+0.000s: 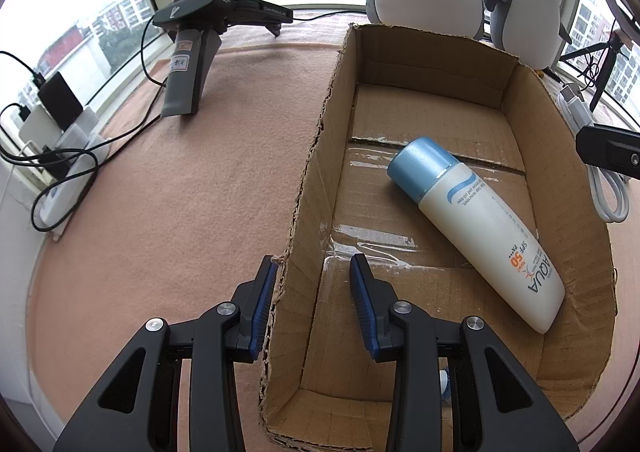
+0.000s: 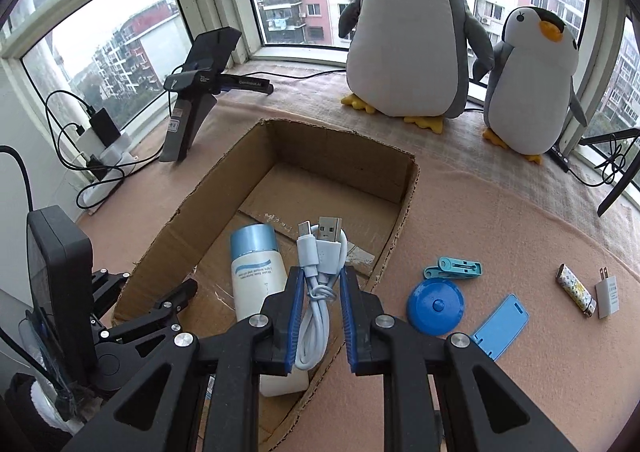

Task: Organize rigid objects
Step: 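Carry the USB cable into the box and open the right gripper, then move the right gripper to the black key fob and close on it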

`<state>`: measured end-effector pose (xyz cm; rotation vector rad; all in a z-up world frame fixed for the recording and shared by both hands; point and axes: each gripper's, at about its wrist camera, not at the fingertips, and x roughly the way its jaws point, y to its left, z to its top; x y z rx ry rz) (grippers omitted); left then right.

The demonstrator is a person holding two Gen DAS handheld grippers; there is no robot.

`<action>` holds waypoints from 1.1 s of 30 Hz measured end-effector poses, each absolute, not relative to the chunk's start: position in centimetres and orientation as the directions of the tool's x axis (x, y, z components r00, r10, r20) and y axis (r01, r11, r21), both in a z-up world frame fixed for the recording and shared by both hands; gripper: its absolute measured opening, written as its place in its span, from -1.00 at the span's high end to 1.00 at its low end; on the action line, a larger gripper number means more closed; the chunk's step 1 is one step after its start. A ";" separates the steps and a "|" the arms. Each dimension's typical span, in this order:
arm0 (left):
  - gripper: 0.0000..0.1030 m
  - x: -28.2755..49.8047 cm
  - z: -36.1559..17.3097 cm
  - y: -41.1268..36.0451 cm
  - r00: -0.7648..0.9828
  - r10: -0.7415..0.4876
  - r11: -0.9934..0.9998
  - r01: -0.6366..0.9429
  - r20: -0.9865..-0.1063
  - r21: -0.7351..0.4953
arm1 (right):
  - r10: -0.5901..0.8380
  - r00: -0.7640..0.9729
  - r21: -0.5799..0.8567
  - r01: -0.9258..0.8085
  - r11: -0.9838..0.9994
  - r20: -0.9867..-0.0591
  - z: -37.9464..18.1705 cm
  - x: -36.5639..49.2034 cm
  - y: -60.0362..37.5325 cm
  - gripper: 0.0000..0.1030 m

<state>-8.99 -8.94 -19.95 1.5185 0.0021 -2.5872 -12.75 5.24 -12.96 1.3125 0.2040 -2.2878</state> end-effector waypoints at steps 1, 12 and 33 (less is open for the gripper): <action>0.32 -9.0 -20.0 -8.9 -0.480 -0.121 -0.990 0.123 -0.869 0.069 | -0.338 -0.414 0.109 0.486 -0.867 -0.845 -13.1 -12.8 5.0 0.68; 0.32 -8.9 -20.0 -9.0 -0.482 -0.117 -0.990 0.128 -0.868 0.063 | -0.343 -0.408 0.098 0.513 -0.852 -0.846 -13.6 -12.9 4.0 0.46; 0.30 -8.7 -19.9 -9.1 -0.499 -0.108 -0.994 0.086 -0.860 0.075 | -0.273 -0.571 0.023 0.406 -0.914 -0.774 -4.2 -5.7 10.2 0.28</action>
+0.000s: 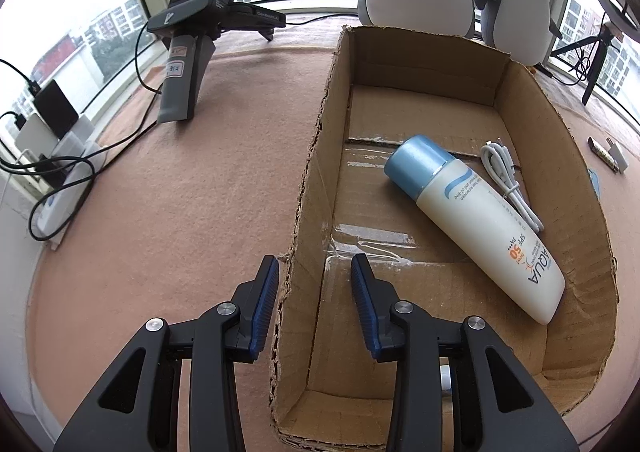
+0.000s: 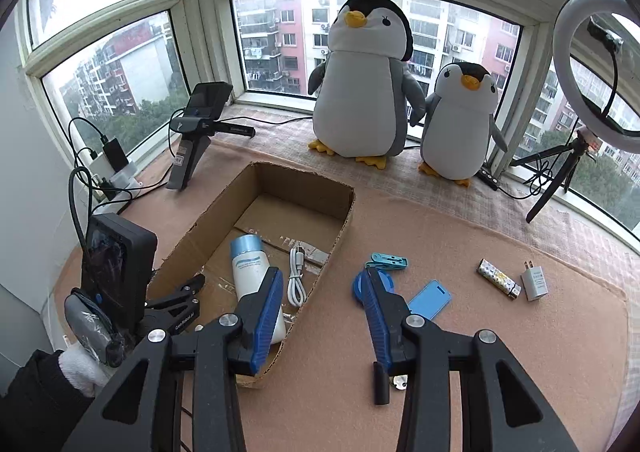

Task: Organize rigid objects
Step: 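Move the right gripper to the black key fob and close on it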

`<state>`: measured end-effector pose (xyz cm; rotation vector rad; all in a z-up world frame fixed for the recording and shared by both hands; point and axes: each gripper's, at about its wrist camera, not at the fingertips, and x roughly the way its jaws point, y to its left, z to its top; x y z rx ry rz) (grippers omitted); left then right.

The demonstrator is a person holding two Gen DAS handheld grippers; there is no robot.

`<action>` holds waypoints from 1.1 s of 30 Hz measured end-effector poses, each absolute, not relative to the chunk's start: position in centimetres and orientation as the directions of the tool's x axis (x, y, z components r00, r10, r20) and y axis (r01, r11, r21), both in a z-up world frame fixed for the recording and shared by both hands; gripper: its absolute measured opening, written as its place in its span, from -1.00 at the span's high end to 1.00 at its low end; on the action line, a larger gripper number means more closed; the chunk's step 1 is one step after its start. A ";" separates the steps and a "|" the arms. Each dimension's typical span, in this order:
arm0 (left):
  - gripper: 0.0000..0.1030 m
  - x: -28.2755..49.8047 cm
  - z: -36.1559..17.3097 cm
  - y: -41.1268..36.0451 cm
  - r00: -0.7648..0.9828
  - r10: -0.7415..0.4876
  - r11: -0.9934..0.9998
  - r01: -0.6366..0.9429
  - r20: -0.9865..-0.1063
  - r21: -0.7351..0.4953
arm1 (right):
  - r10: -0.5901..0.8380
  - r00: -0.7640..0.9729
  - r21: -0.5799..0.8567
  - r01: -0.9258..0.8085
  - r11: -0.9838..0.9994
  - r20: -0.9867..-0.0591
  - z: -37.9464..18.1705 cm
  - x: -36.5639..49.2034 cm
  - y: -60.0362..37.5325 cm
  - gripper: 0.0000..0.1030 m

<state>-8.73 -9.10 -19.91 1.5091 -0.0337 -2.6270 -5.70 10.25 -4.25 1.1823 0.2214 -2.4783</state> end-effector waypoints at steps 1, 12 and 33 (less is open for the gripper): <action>0.30 -8.8 -19.9 -9.0 -0.499 -0.113 -0.993 0.082 -0.859 0.082 | -0.265 -0.582 0.016 0.397 -0.918 -0.769 -3.6 -5.0 10.6 0.28; 0.32 -8.9 -19.8 -8.8 -0.495 -0.123 -0.992 0.050 -0.860 0.113 | -0.190 -0.661 -0.019 0.296 -0.955 -0.726 2.0 2.3 14.5 0.15; 0.35 -8.8 -19.8 -7.9 -0.483 -0.179 -0.984 0.067 -0.857 0.167 | -0.237 -0.502 0.039 0.372 -0.927 -0.832 -11.2 -1.0 21.2 0.18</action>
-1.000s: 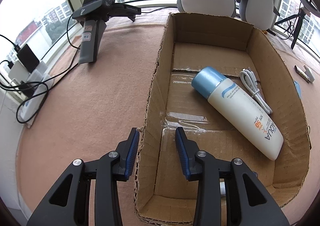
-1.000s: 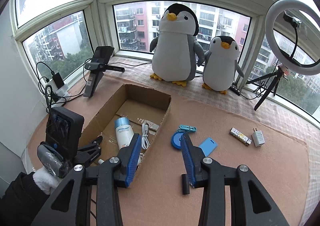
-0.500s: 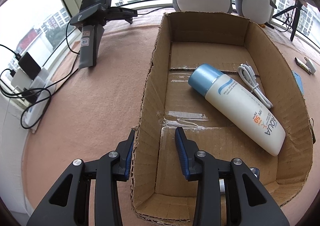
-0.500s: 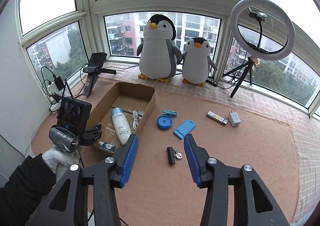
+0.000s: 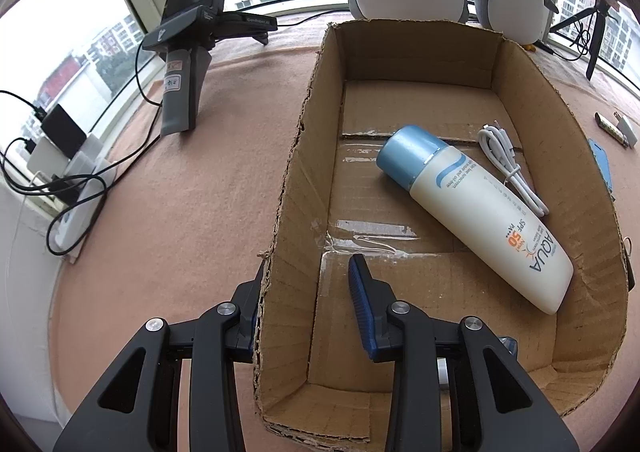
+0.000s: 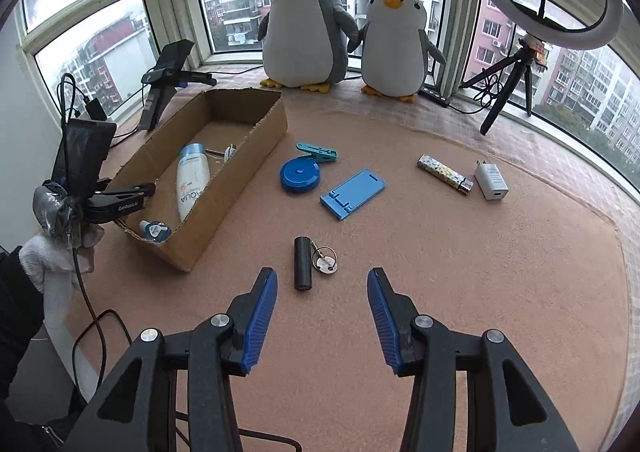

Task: Organize rigid objects
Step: 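Move the right gripper to the black key fob and close on it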

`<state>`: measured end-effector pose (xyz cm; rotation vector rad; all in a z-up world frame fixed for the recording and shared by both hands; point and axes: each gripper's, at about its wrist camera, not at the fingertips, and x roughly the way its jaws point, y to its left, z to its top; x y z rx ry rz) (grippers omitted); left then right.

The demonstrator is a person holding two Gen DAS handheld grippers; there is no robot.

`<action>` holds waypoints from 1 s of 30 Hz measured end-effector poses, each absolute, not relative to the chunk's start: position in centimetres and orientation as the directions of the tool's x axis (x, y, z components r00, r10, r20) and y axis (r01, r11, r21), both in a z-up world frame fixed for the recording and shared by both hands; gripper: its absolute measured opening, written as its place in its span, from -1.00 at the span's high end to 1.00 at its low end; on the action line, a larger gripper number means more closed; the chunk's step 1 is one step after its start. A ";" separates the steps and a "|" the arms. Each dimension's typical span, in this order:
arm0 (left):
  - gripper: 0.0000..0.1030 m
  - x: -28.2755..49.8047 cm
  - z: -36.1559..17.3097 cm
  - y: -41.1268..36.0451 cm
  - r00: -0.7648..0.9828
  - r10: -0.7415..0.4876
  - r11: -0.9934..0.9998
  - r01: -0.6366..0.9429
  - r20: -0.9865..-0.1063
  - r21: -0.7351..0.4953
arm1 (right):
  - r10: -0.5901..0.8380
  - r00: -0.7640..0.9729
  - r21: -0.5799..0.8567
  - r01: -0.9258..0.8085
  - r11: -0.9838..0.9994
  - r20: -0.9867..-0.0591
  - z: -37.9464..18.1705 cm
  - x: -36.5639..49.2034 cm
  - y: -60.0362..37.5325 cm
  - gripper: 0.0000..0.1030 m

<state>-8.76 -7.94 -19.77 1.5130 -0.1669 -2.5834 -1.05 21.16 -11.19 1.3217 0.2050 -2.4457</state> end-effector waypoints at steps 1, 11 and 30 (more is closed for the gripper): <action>0.35 -8.8 -19.7 -8.0 -0.482 -0.179 -0.984 0.069 -0.858 0.167 | -0.237 -0.491 0.037 0.382 -0.924 -0.838 -11.8 -1.6 21.2 0.21; 0.35 -9.2 -19.7 -8.0 -0.467 -0.185 -0.983 0.092 -0.864 0.161 | -0.281 -0.348 0.086 0.484 -0.871 -0.894 -17.7 -6.6 21.1 0.40; 0.35 -10.0 -19.8 -8.0 -0.461 -0.195 -0.981 0.100 -0.866 0.168 | -0.333 -0.249 0.143 0.564 -0.813 -0.910 -20.1 -9.4 19.6 0.72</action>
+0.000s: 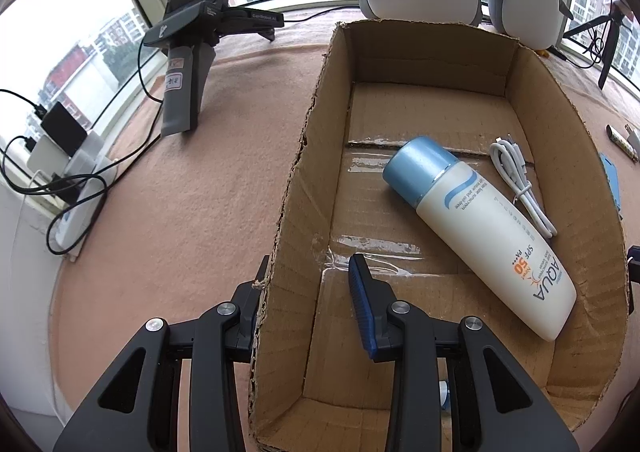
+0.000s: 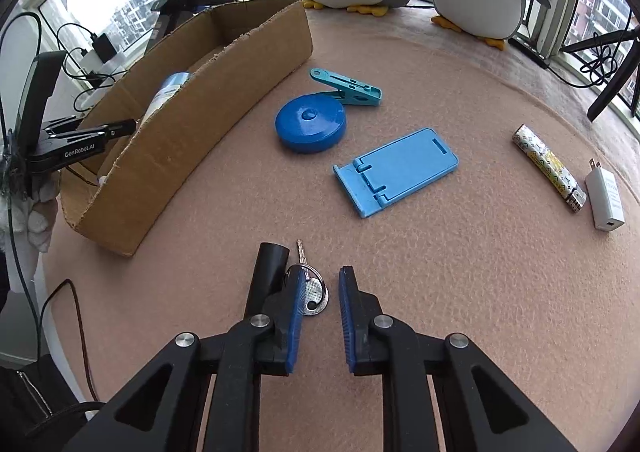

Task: Organize rigid objects
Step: 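Move the right gripper to the black key fob and close on it, then carry the key fob into the box and open the right gripper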

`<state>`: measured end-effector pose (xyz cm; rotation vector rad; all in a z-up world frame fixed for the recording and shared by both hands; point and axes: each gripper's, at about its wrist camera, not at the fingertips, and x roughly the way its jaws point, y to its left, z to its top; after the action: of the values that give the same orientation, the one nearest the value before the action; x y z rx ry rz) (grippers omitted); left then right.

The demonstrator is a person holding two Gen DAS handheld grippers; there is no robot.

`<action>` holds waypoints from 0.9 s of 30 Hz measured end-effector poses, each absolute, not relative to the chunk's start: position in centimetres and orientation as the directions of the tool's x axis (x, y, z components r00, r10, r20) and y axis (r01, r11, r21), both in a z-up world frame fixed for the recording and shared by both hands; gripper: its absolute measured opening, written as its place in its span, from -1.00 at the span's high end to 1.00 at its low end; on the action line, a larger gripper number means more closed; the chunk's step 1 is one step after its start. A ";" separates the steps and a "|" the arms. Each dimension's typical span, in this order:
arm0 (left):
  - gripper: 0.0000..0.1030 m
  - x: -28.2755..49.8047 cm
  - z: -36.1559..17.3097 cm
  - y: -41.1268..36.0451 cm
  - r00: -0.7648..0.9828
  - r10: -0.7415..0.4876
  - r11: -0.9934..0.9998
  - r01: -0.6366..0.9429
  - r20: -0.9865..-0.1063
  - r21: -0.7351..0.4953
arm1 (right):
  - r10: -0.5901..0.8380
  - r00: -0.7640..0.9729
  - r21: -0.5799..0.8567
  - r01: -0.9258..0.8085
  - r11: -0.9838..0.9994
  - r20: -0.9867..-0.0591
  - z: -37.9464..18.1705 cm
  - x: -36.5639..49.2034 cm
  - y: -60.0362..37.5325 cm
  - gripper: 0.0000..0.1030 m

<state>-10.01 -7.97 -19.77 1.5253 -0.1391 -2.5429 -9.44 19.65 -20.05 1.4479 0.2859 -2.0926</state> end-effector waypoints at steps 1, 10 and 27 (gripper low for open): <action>0.35 -10.0 -19.8 -8.0 -0.462 -0.194 -0.981 0.100 -0.866 0.166 | -0.332 -0.248 0.143 0.563 -0.814 -0.910 -20.0 -9.4 19.5 0.75; 0.35 -10.0 -19.8 -8.3 -0.467 -0.175 -0.984 0.099 -0.867 0.146 | -0.324 -0.264 0.159 0.500 -0.852 -0.908 -20.0 -9.3 19.6 0.93; 0.35 -9.9 -19.8 -8.7 -0.475 -0.157 -0.987 0.110 -0.866 0.118 | -0.343 -0.404 0.181 0.388 -0.904 -0.848 -15.5 -10.2 20.8 0.96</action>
<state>-9.87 -8.69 -19.77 1.5166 -0.0685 -2.5710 -10.16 20.79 -15.52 1.3852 0.0617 -2.3190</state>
